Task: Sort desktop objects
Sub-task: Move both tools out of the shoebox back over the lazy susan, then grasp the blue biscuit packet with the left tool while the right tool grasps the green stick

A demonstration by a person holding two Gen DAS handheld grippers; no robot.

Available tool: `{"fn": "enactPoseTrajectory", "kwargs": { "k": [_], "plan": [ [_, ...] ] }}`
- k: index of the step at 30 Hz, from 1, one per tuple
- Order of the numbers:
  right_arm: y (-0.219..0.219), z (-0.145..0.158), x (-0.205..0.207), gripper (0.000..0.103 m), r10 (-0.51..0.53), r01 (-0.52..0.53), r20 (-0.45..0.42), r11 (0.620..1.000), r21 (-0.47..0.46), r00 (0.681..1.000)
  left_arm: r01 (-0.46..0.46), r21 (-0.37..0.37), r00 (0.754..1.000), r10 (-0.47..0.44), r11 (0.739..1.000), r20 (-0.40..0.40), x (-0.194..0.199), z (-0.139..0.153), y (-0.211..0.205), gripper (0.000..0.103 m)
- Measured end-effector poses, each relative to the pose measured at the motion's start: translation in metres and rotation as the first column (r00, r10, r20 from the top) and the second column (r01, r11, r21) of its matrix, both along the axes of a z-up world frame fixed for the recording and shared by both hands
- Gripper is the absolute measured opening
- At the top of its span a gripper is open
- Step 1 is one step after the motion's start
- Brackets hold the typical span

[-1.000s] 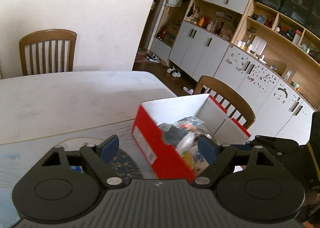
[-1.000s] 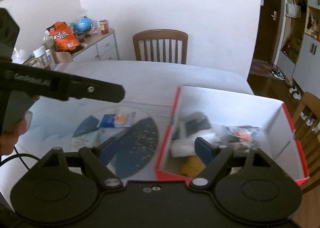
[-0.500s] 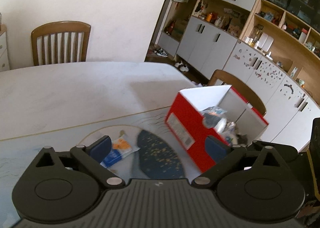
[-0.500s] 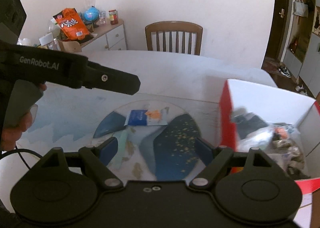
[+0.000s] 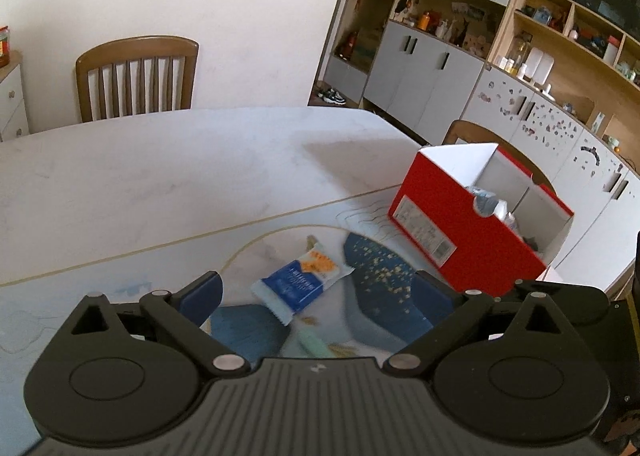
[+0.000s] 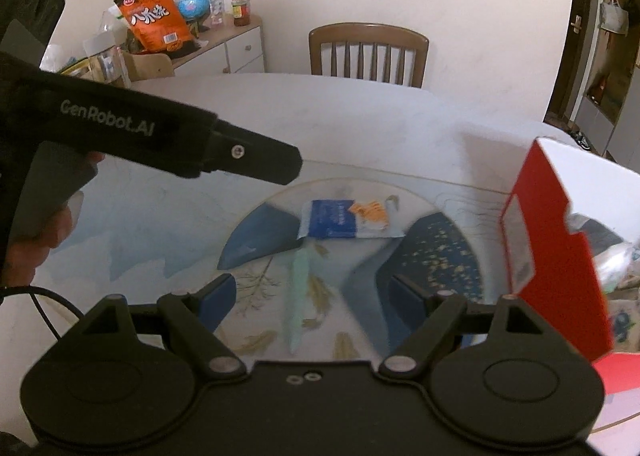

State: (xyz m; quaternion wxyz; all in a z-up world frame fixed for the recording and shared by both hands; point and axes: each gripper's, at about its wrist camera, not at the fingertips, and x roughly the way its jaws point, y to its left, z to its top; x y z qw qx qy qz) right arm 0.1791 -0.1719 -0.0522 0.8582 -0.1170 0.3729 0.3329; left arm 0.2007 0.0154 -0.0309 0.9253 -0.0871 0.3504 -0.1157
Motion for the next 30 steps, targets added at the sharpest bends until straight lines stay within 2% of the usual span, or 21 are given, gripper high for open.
{"fn": "enactPoseTrajectory", "kwargs": {
  "k": [13, 19, 24, 28, 30],
  "plan": [
    [0.027, -0.033, -0.006, 0.078, 0.028, -0.029, -0.021, 0.997, -0.067, 0.999, -0.013, 0.052, 1.000, 0.014, 0.999, -0.013, 0.016, -0.029, 0.037, 0.103],
    [0.030, -0.049, 0.004, 0.057, 0.020, -0.024, -0.044, 0.995, -0.098, 0.999, 0.009, 0.090, 1.000, -0.006, 0.996, -0.027, 0.028, -0.042, 0.035, 0.103],
    [0.026, -0.052, 0.004, 0.052, 0.023, -0.027, -0.048, 0.995, -0.096, 0.999, 0.016, 0.091, 0.999, -0.013, 0.996, -0.039, 0.039, -0.050, 0.035, 0.103],
    [0.022, -0.051, 0.005, 0.025, 0.013, -0.017, -0.042, 0.997, -0.080, 0.999, 0.020, 0.084, 0.999, -0.017, 0.996, -0.041, 0.046, -0.053, 0.037, 0.103],
    [0.020, -0.051, 0.006, 0.019, 0.011, -0.014, -0.039, 0.997, -0.075, 0.999, 0.030, 0.084, 0.998, -0.025, 0.996, -0.054, 0.050, -0.056, 0.037, 0.103]
  ]
}}
